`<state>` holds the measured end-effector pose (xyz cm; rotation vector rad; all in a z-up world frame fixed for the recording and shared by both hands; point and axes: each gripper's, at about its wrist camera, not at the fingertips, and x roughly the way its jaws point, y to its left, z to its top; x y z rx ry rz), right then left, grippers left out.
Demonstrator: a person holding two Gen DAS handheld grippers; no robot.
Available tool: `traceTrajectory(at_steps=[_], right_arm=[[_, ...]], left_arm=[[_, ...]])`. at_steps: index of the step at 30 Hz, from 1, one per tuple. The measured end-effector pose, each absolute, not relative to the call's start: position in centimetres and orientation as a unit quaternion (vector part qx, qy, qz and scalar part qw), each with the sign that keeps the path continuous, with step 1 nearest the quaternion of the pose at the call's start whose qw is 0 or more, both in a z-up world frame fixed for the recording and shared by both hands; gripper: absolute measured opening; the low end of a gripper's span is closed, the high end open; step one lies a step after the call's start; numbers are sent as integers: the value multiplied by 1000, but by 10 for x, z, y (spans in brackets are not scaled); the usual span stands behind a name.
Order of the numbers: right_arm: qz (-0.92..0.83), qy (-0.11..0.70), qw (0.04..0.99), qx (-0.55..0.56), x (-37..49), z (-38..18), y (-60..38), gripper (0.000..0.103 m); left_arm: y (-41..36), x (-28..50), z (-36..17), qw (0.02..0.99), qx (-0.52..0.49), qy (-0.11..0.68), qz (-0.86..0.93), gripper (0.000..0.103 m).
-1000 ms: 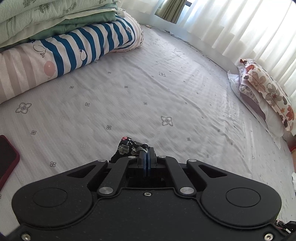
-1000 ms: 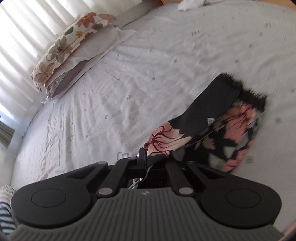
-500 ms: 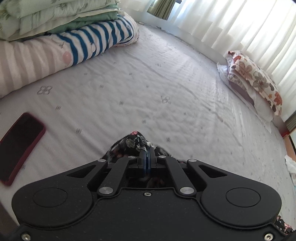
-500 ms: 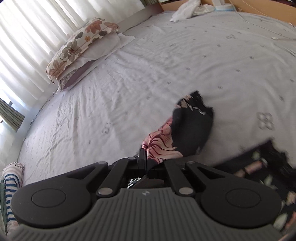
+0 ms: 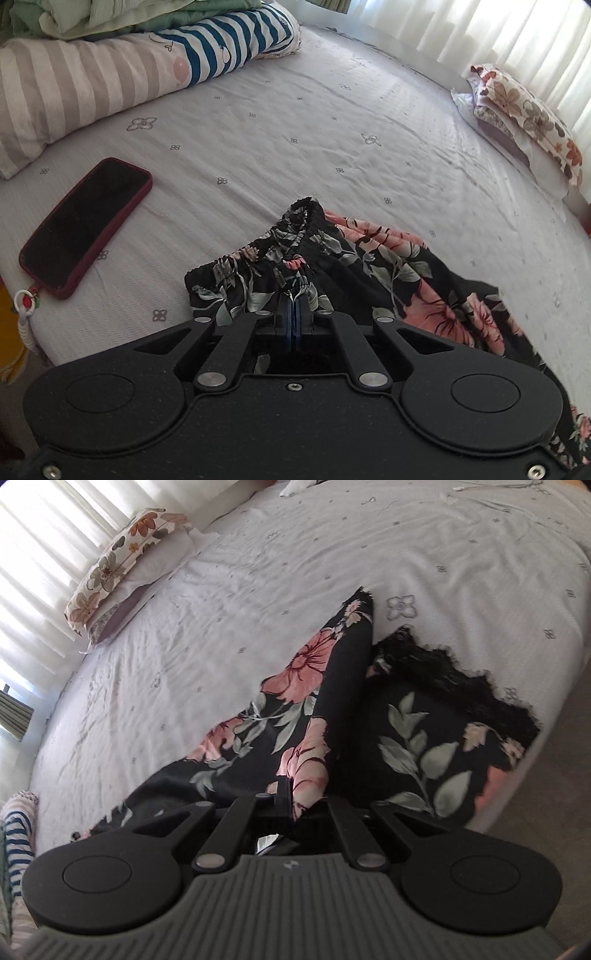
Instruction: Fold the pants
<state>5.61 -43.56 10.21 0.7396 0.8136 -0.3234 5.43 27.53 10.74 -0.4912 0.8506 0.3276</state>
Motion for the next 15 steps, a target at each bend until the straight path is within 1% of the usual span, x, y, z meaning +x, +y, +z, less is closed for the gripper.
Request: traceTrajectory(at_steps=[4,6,7,9,10,11,13,14,15], right_arm=[[-158,392,834,355,42,88,-436,3],[-149,401,831,356,38,79,-437,6],[-140,403,831,356,36,76,-436,19],[-131,404,835,350,32,73,-433,28],[-126,403,840,340,29,74,-430,43],[-122,400,846,332,26,76,-428,51],[-113,397,855,314,21,82,-423,54],[-111,397,858,305,19,85,-420,59],[-109,396,863,296,16,90,-419,60]], left_arm=[[272,51,101,867,-213,415,174,3],[275,50,96,866,-201,417,191,3],[277,50,94,864,-194,418,202,4],[279,50,87,862,-177,422,219,4],[280,50,83,859,-173,428,223,5],[281,49,80,856,-175,433,223,5],[282,48,73,852,-184,441,213,7],[282,47,72,852,-185,442,211,9],[281,47,70,852,-183,442,210,9]])
